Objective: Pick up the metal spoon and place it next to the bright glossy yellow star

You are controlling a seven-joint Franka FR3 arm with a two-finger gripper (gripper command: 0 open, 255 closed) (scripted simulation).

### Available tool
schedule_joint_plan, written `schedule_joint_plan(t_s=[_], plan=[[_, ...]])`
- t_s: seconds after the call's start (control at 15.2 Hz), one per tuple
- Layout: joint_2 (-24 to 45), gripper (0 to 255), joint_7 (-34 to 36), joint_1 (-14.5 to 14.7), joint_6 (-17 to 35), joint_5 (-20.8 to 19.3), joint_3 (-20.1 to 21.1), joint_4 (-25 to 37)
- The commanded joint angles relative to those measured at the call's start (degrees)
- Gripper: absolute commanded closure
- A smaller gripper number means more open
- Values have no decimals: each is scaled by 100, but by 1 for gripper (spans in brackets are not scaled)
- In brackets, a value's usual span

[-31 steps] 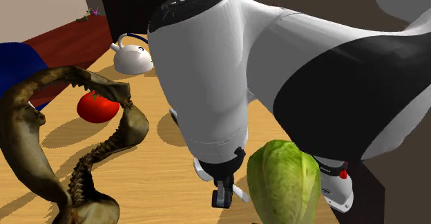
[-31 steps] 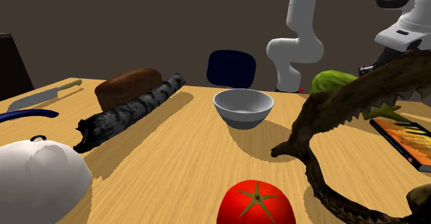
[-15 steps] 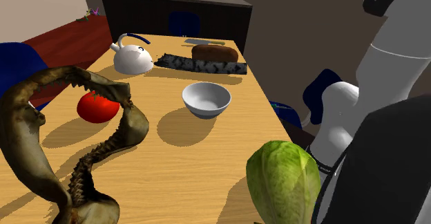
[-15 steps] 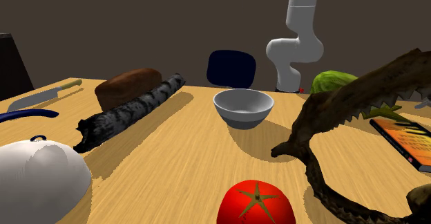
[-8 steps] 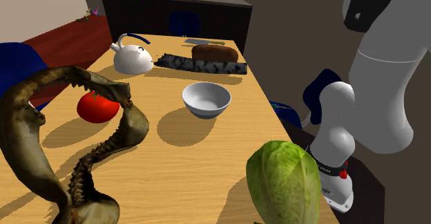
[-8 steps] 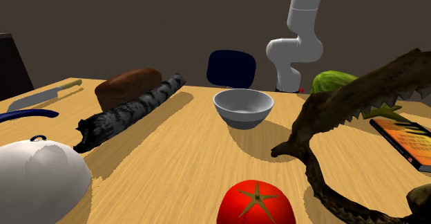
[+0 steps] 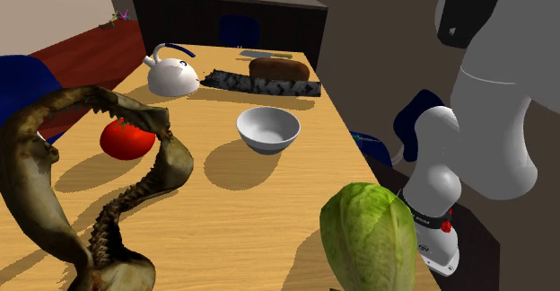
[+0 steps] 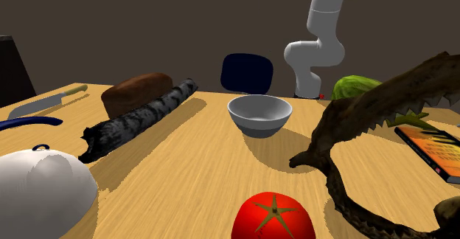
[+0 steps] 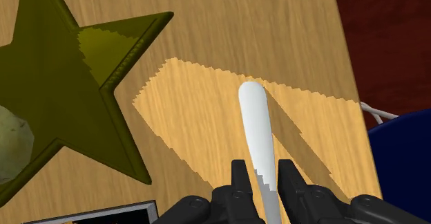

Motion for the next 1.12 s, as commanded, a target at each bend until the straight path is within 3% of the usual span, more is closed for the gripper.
schedule_joint_plan(t_s=[0.0,0.66,0.73,1.06], plan=[[109,255,37,48,136,-62,-21,-101],[235,255,82,93,325,-157,-71,-197],[235,0,82,93,325,-157,-71,-197],[235,0,82,93,325,-157,-71,-197]])
